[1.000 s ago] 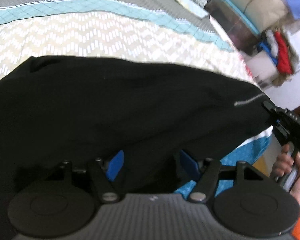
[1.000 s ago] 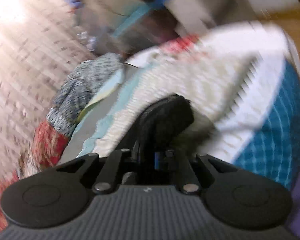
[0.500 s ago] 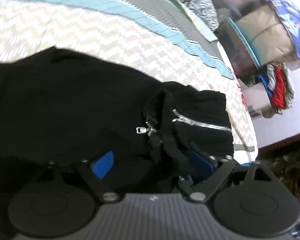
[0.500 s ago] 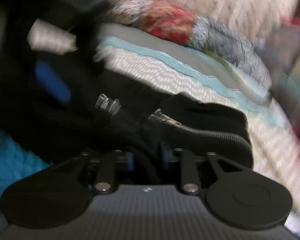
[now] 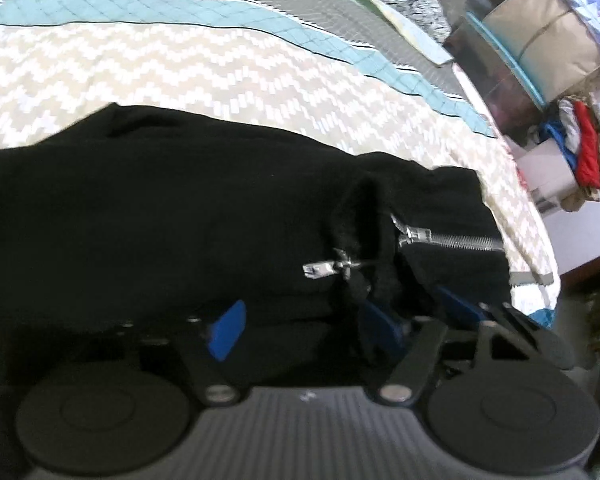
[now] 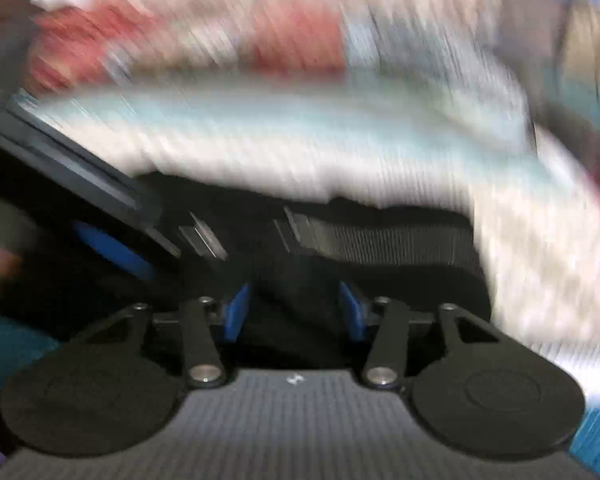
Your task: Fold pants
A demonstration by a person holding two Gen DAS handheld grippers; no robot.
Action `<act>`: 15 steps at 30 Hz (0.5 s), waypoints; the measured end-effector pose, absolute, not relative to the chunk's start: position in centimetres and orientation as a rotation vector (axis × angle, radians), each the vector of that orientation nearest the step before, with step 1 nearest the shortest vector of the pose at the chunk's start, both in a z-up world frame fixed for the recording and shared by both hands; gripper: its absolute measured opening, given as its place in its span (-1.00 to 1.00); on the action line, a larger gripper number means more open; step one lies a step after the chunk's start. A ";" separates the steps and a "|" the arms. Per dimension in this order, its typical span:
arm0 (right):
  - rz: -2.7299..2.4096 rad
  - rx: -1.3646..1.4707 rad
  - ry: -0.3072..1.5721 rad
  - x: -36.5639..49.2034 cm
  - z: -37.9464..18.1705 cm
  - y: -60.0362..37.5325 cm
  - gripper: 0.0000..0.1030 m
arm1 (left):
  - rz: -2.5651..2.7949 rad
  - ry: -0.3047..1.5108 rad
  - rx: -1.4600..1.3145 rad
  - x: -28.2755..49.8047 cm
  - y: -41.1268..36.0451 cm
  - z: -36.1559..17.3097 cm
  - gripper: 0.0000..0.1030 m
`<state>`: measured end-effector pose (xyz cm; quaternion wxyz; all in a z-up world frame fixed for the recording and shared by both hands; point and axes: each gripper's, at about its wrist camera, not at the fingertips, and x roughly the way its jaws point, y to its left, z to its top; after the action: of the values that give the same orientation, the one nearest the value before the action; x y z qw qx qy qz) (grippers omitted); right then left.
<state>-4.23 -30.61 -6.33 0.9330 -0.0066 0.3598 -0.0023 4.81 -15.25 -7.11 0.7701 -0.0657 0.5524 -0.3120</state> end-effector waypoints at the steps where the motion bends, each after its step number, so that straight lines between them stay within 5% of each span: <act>1: -0.016 -0.029 0.733 -4.2 -5.7 -30.1 -0.05 | -0.674 1.202 -0.156 4.7 -14.7 -6.6 0.24; 8: 0.071 0.110 0.615 -5.8 -0.1 -28.6 -0.02 | -0.709 0.966 -0.319 0.5 -2.1 0.0 0.49; 15: 0.282 0.295 0.711 -4.6 -0.7 -22.9 -0.11 | -0.341 0.794 -0.385 -5.1 14.9 2.6 0.83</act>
<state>-4.56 -22.87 -0.70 0.9172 0.1434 0.3455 0.1371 -5.05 14.89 2.62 0.8902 -0.1854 0.3826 -0.1640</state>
